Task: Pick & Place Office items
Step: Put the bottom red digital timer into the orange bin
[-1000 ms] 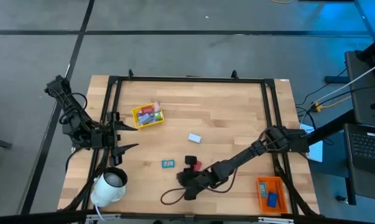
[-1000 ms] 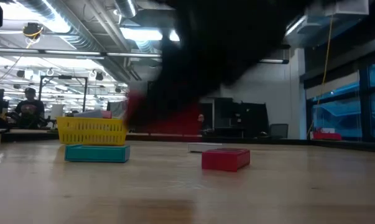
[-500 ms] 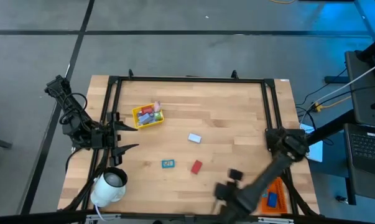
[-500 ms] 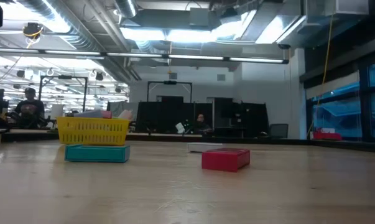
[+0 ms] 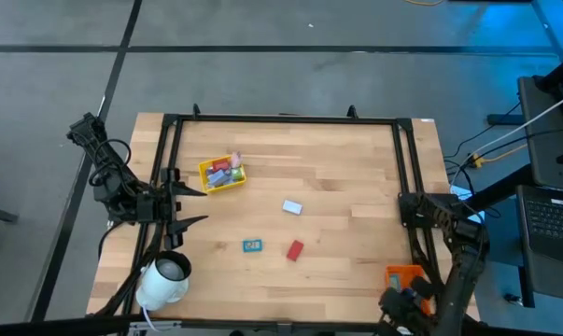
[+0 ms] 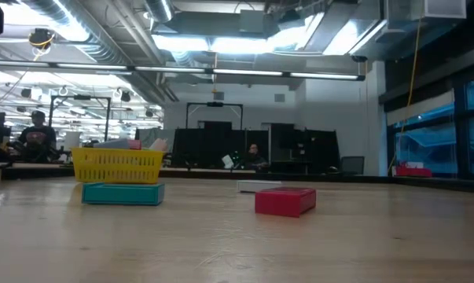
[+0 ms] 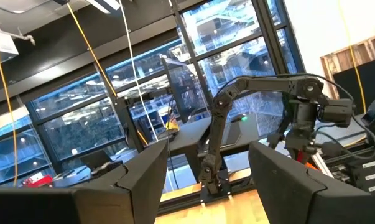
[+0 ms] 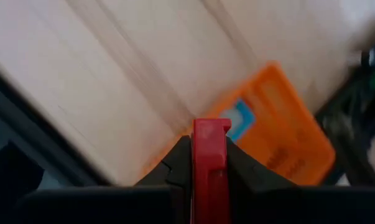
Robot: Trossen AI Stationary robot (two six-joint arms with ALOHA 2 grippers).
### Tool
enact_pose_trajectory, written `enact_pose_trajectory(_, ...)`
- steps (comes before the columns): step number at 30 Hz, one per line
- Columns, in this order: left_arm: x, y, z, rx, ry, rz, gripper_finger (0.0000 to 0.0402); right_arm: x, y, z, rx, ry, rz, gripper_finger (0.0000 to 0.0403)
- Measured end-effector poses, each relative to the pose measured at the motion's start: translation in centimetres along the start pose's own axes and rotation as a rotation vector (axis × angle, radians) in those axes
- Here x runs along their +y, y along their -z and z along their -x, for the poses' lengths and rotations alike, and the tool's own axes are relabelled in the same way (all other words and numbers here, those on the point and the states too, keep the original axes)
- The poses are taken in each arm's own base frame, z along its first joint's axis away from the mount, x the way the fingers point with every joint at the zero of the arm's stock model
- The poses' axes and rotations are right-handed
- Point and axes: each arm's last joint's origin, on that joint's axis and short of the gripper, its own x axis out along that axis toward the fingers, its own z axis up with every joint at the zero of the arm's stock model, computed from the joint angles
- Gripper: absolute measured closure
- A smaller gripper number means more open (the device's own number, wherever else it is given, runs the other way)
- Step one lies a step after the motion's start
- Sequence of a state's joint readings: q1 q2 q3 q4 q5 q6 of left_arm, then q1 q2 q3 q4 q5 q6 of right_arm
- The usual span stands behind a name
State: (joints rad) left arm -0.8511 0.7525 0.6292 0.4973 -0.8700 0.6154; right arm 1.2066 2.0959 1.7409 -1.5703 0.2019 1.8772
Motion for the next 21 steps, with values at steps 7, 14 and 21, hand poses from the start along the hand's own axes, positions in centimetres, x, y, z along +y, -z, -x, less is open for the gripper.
enact_pose_trajectory(7, -0.2, 0.0, 0.0, -0.02, 0.032, 0.016, 0.018, -0.7, 2.5, 0.3, 0.039, 0.014, -0.08, 0.0335)
enact_pose_trajectory(14, -0.4, 0.0, -0.1, -0.027, 0.055, 0.024, 0.018, -0.9, 2.9, -0.1, 0.023, 0.024, -0.101, 0.0316)
enact_pose_trajectory(21, -0.5, 0.1, -0.2, -0.025, 0.057, 0.029, 0.018, -0.9, 2.8, -0.5, 0.003, 0.031, -0.09, 0.0239)
